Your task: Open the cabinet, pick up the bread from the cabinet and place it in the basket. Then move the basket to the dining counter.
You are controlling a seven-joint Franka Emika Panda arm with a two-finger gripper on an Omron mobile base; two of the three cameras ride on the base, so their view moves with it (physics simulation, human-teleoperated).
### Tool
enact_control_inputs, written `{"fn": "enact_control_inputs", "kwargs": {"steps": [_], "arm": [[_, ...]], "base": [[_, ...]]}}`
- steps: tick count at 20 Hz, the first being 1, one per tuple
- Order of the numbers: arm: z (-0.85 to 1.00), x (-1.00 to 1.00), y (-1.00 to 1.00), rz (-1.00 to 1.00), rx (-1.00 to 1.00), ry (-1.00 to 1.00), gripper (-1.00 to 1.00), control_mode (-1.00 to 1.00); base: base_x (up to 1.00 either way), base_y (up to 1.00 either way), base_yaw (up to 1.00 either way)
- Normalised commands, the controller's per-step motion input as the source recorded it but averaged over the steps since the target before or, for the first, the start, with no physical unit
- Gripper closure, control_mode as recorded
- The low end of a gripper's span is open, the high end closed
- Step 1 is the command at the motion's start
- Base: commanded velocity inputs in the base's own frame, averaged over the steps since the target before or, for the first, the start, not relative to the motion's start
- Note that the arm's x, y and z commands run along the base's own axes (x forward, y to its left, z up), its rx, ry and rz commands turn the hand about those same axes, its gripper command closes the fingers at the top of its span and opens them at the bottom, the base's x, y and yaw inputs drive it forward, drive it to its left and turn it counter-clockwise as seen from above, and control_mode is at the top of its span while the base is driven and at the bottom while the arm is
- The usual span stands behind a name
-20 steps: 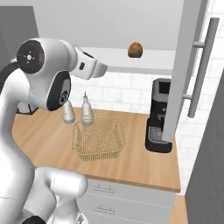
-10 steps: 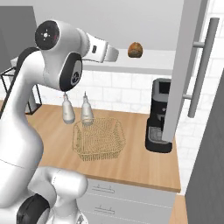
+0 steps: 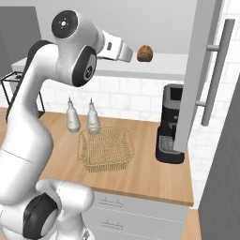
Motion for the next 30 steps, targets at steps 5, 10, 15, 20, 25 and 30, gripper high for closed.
{"fn": "enact_control_inputs", "kwargs": {"steps": [5, 10, 15, 20, 25, 30], "arm": [[-0.34, 0.29, -0.09, 0.03, 0.0, 0.0, -1.0, -1.0], [-0.07, 0.33, -0.52, 0.03, -0.02, 0.0, -1.0, -1.0], [-0.02, 0.19, -0.1, 0.01, -0.04, 0.0, -1.0, -1.0], [-0.1, 0.31, 0.1, 0.02, -0.02, 0.0, -1.0, -1.0], [-0.08, 0.53, -0.04, 0.02, -0.02, 0.0, -1.0, -1.0], [0.0, 0.6, -0.11, 0.01, 0.0, 0.01, -1.0, -1.0]], "base": [[0.0, 0.0, 0.0], [0.0, 0.0, 0.0], [0.0, 0.0, 0.0], [0.0, 0.0, 0.0], [0.0, 0.0, 0.0], [0.0, 0.0, 0.0]]}}
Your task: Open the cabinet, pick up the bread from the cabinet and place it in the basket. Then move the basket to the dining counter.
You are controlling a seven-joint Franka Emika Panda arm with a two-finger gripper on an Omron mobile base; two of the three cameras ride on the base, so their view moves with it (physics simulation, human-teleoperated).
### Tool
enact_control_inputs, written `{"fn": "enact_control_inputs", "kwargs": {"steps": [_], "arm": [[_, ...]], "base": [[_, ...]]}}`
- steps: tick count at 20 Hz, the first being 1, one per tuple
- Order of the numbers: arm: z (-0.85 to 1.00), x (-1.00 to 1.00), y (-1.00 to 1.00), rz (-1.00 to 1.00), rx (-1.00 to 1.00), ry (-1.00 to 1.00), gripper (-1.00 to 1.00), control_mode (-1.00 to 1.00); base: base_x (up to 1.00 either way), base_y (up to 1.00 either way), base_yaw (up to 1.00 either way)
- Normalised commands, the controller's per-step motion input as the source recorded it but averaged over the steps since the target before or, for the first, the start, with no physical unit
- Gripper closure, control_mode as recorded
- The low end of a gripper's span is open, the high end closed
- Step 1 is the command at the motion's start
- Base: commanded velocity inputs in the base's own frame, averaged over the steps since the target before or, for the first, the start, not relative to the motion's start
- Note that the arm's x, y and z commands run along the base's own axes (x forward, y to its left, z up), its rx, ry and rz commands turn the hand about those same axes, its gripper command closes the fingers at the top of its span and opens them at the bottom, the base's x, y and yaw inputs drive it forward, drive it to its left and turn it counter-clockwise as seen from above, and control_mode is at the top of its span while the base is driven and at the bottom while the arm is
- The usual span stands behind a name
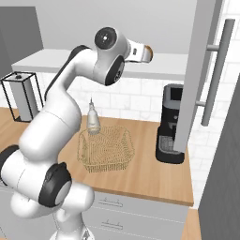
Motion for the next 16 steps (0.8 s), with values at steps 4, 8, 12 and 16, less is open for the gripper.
{"fn": "enact_control_inputs", "kwargs": {"steps": [4, 8, 12, 16], "arm": [[0.0, 0.23, -0.01, 0.03, 0.0, 0.0, -1.0, -1.0], [-0.01, 0.03, -0.2, 0.04, 0.0, 0.0, -1.0, -1.0], [-0.14, 0.0, -0.4, 0.05, 0.0, 0.0, -1.0, -1.0], [-0.21, 0.21, -0.14, 0.03, 0.0, 0.0, -1.0, -1.0]], "base": [[0.0, 0.0, 0.0], [0.0, 0.0, 0.0], [0.0, 0.0, 0.0], [0.0, 0.0, 0.0]]}}
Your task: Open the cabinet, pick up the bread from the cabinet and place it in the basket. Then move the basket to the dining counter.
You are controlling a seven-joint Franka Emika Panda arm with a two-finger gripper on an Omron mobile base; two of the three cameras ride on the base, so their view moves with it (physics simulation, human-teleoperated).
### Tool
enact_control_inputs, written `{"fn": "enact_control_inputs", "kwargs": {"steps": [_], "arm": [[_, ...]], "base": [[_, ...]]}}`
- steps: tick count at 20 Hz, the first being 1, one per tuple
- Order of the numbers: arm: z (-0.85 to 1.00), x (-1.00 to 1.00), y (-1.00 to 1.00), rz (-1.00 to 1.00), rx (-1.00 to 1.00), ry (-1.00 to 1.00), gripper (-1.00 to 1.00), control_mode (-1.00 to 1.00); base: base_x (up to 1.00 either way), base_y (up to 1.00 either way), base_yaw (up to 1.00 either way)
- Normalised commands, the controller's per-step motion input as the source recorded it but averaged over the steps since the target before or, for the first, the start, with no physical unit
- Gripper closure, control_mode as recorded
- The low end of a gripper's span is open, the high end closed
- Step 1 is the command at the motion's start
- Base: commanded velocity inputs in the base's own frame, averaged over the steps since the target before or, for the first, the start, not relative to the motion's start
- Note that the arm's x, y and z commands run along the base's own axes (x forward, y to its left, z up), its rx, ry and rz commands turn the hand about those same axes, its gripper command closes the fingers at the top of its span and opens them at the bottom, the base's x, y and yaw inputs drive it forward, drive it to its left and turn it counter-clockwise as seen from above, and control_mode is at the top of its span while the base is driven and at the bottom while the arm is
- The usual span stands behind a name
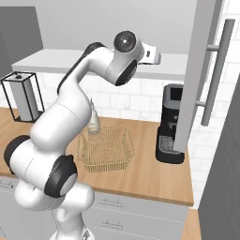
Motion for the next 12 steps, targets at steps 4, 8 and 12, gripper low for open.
{"fn": "enact_control_inputs", "kwargs": {"steps": [4, 8, 12], "arm": [[-0.12, 0.31, 0.0, 0.02, 0.0, 0.0, -1.0, -1.0], [0.0, 0.3, 0.0, 0.02, 0.0, 0.0, -1.0, -1.0], [0.0, 0.34, 0.0, 0.02, 0.0, 0.0, -1.0, -1.0]], "base": [[0.0, 0.0, 0.0], [0.0, 0.0, 0.0], [0.0, 0.0, 0.0]]}}
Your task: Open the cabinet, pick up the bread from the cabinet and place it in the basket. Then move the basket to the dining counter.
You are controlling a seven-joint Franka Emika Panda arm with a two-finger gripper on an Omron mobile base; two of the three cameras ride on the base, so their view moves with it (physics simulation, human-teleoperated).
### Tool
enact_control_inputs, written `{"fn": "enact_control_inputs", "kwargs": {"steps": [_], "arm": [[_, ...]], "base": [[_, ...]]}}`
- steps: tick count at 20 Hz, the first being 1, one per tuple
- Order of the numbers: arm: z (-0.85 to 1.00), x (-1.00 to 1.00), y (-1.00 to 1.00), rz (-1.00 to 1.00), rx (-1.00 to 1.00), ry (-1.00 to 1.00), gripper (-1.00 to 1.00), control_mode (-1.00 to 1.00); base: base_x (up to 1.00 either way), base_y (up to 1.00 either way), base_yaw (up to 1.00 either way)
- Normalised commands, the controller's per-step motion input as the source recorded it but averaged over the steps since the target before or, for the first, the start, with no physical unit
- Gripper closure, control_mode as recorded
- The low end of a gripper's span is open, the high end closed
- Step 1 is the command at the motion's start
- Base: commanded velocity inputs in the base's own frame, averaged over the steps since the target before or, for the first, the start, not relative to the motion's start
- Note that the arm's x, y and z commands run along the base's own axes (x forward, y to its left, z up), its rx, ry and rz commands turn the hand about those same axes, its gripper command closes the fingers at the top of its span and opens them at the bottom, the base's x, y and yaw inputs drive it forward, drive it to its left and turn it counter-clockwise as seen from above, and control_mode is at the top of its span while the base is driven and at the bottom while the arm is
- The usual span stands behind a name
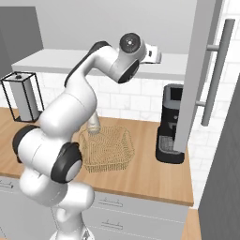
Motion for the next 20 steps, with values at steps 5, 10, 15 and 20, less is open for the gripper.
{"fn": "enact_control_inputs", "kwargs": {"steps": [5, 10, 15, 20], "arm": [[0.0, 0.42, 0.0, 0.02, 0.0, 0.0, -1.0, -1.0], [-0.01, 0.42, -0.01, 0.01, 0.0, 0.02, -1.0, -1.0], [-0.11, 0.27, -0.07, 0.01, 0.0, 0.04, -1.0, -1.0], [-0.12, 0.12, -0.13, 0.02, 0.0, 0.03, -1.0, -1.0]], "base": [[0.0, 0.0, 0.0], [0.0, 0.0, 0.0], [0.0, 0.0, 0.0], [0.0, 0.0, 0.0]]}}
